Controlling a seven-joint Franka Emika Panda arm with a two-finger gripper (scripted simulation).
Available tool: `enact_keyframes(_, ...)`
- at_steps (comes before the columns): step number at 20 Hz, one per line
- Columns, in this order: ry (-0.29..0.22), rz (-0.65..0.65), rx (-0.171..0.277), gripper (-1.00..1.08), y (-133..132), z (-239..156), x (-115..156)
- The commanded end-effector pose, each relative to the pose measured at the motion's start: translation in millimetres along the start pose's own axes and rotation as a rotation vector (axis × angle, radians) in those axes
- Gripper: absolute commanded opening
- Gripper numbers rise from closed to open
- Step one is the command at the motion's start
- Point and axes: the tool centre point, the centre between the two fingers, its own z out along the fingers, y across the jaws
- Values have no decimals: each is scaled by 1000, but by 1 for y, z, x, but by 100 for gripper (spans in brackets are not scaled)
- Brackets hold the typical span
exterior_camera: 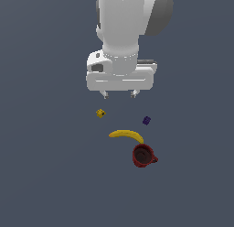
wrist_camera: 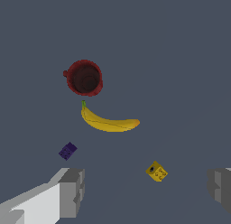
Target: Pick up a designated object from a clutter of objects.
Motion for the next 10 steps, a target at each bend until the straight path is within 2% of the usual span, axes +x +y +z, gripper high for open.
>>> enact_keyframes(1, 0, 0, 0, 100, 0, 0, 0)
enact_keyframes(10, 36, -21, 25, 100, -20, -18, 8)
